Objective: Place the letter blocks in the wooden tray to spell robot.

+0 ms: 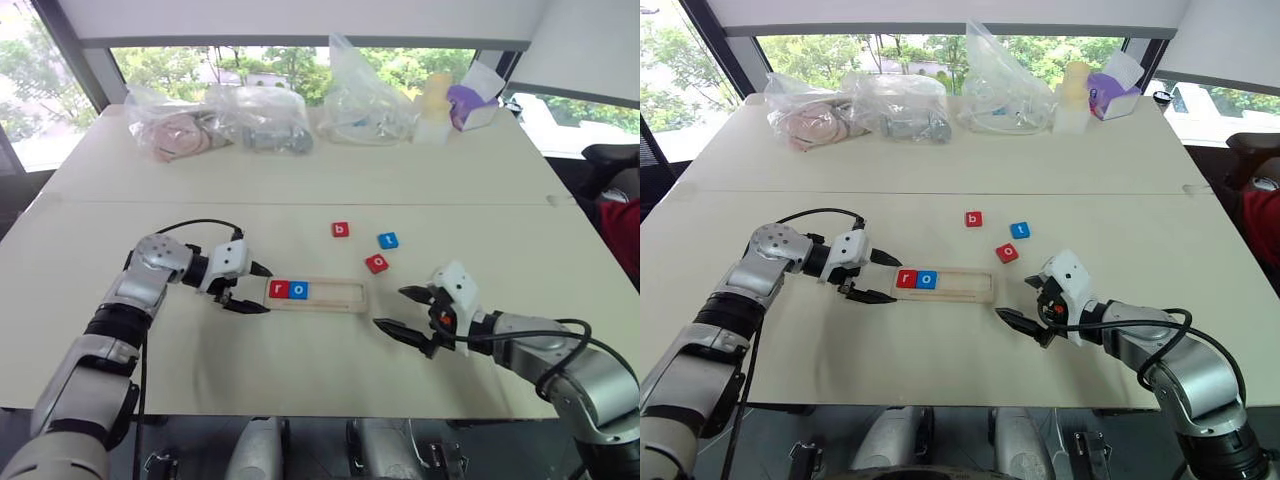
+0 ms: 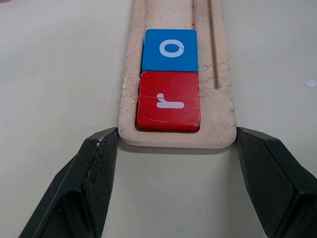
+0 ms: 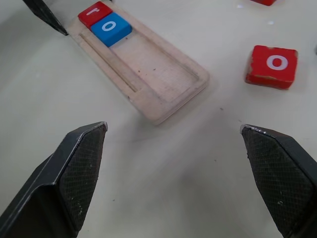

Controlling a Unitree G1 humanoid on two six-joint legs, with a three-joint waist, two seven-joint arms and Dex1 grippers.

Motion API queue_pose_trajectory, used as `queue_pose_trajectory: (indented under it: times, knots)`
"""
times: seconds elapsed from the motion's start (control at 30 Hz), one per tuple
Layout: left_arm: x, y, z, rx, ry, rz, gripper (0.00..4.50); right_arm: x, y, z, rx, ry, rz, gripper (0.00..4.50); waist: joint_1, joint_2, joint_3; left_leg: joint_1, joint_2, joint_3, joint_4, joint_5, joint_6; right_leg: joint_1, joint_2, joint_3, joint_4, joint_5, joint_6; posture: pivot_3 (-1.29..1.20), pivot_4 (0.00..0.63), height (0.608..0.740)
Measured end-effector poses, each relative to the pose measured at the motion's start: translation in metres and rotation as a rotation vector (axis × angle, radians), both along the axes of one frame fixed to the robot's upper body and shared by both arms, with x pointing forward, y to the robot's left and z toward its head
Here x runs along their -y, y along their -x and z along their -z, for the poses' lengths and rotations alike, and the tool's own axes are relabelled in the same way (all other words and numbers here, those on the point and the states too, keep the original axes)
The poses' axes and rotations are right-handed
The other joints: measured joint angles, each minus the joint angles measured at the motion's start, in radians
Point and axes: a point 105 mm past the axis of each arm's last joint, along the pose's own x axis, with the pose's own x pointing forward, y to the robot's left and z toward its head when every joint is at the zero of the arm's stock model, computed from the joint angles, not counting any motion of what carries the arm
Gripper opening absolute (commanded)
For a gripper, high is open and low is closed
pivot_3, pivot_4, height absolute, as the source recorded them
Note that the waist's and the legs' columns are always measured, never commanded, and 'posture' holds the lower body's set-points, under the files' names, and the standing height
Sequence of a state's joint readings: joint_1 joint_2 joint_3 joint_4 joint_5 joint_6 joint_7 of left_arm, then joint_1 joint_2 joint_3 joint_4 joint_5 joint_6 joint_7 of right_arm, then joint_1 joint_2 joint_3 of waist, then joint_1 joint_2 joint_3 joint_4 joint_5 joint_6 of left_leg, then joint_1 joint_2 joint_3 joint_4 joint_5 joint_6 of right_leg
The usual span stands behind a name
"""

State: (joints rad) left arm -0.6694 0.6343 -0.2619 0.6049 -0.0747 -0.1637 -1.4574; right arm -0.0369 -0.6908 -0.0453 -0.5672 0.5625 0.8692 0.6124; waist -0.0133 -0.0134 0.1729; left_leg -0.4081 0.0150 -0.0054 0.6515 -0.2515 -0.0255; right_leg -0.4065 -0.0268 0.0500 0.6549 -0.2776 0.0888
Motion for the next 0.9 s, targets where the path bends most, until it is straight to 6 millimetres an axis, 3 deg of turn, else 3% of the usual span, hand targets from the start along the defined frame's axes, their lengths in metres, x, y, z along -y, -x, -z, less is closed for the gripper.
queue_pose_trajectory:
  times: [0.07, 0.1, 0.37, 0.5, 0.63, 0.7, 0.8, 0.83, 0.9]
  knots:
    - [0.0, 0.0, 0.0, -0.002, 0.001, 0.002, 4.15, 0.0, -0.001, 0.0, 0.002, -0.002, 0.007, 4.5, 0.0, 0.0, 0.0, 0.0, 0.0, 0.0, 0.0, 0.0, 0.0, 0.0, 0.0, 0.0, 0.0, 0.0, 0.0, 0.0, 0.15, 0.735]
    - [0.001, 0.0, 0.0, 0.001, 0.002, 0.0, 4.48, 0.0, -0.001, 0.0, 0.003, -0.002, 0.009, 4.5, 0.0, 0.0, 0.0, 0.0, 0.0, 0.0, 0.0, 0.0, 0.0, 0.0, 0.0, 0.0, 0.0, 0.0, 0.0, 0.0, 0.15, 0.735]
    - [0.002, 0.006, 0.0, 0.018, 0.025, -0.038, 4.48, -0.002, -0.005, -0.008, 0.026, -0.003, -0.005, 4.5, 0.0, 0.0, 0.0, 0.0, 0.0, 0.0, 0.0, 0.0, 0.0, 0.0, 0.0, 0.0, 0.0, 0.0, 0.001, 0.0, 0.15, 0.735]
    - [-0.01, 0.016, -0.004, -0.012, 0.029, -0.089, 4.48, -0.002, -0.018, -0.023, 0.078, -0.013, -0.008, 4.5, -0.004, -0.001, 0.0, 0.0, 0.001, -0.001, 0.0, 0.0, 0.0, 0.0, 0.0, 0.0, 0.0, 0.0, 0.001, 0.0, 0.15, 0.735]
    - [-0.035, 0.029, -0.015, -0.048, -0.018, -0.147, 4.48, -0.007, -0.035, -0.032, 0.1, -0.063, 0.035, 4.5, -0.011, -0.001, 0.001, 0.0, 0.002, 0.0, -0.002, 0.0, 0.0, -0.002, 0.0, 0.0, 0.002, 0.0, 0.0, 0.0, 0.15, 0.735]
    - [-0.042, 0.03, -0.033, -0.101, 0.061, -0.232, 4.48, -0.024, -0.054, -0.041, 0.101, -0.133, 0.089, 4.5, -0.015, -0.002, 0.001, 0.0, 0.002, 0.0, 0.0, 0.0, 0.0, -0.003, 0.0, 0.0, 0.005, 0.0, 0.0, 0.0, 0.15, 0.735]
    - [-0.035, 0.018, -0.082, -0.085, 0.283, -0.34, 4.48, -0.066, -0.087, -0.056, 0.074, -0.222, 0.16, 4.5, -0.026, -0.004, 0.003, 0.0, 0.002, -0.002, 0.002, 0.001, -0.001, -0.005, 0.001, 0.0, 0.009, 0.0, 0.0, 0.0, 0.15, 0.735]
    - [-0.033, 0.015, -0.101, -0.047, 0.349, -0.361, 4.48, -0.077, -0.097, -0.053, 0.06, -0.204, 0.18, 4.5, -0.026, -0.004, 0.002, 0.0, 0.001, -0.002, 0.002, 0.001, -0.001, -0.004, 0.0, 0.0, 0.009, 0.0, 0.0, 0.0, 0.15, 0.735]
    - [-0.032, 0.014, -0.12, -0.011, 0.43, -0.399, 4.48, -0.079, -0.113, -0.043, 0.043, -0.155, 0.243, 4.5, -0.025, -0.004, 0.002, 0.0, 0.0, -0.001, 0.001, 0.001, -0.001, -0.004, -0.002, 0.0, 0.008, 0.0, 0.001, 0.0, 0.15, 0.735]
